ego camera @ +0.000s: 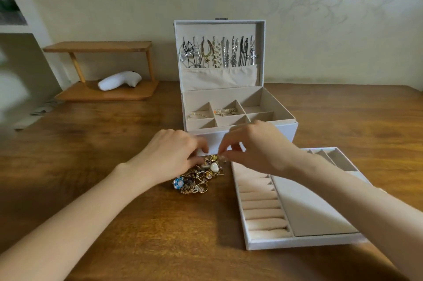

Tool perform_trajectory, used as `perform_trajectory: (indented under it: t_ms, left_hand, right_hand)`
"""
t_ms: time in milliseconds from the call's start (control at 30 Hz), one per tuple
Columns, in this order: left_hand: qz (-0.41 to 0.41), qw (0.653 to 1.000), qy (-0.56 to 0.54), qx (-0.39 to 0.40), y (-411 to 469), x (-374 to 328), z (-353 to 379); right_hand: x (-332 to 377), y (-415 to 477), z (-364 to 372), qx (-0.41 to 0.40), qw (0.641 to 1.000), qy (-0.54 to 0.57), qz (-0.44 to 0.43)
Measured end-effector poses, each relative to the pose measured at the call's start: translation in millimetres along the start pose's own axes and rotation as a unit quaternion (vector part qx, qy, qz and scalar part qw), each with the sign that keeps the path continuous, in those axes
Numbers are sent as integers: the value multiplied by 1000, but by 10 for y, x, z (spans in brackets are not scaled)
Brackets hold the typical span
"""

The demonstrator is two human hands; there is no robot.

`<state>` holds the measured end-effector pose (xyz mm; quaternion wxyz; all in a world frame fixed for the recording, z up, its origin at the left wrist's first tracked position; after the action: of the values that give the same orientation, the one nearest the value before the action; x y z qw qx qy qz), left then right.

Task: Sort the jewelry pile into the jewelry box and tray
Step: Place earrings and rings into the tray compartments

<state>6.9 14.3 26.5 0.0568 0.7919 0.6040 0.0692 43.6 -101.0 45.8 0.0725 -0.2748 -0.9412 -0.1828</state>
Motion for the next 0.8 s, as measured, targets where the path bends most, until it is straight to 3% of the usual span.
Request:
perform_trajectory:
  t_ms: [400,567,633,700,800]
  left_hand:
    - [135,987,-21,-86,-8,-139,70]
    - [140,987,-14,-81,-6,-138,68]
    - [94,990,-76,-72,10,-55,-7]
    - [31,969,-241,-47,35,29,-89]
    - [-16,851,-521,-61,88,-2,-225]
  right_hand:
    - [-228,6,-8,-40,994,88,41]
    - [-322,-76,-80,-61,987,134,61]
    - [-309,-86,-78,-44,988,142,50]
    - [-254,-88,-53,-14,983,180,28]
    - [-192,-88,-81,-16,936,350,27]
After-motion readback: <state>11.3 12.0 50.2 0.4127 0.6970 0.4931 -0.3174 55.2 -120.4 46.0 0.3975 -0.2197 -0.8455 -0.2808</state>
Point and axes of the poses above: each hand's wrist, its own y-axis towards the middle knuckle, its own z-axis out of the palm, x = y × z, the point moved 7 cm from there along y, towards the middle knuckle, and after that the axes turned 2 degrees about z, right-handed, at the moved point
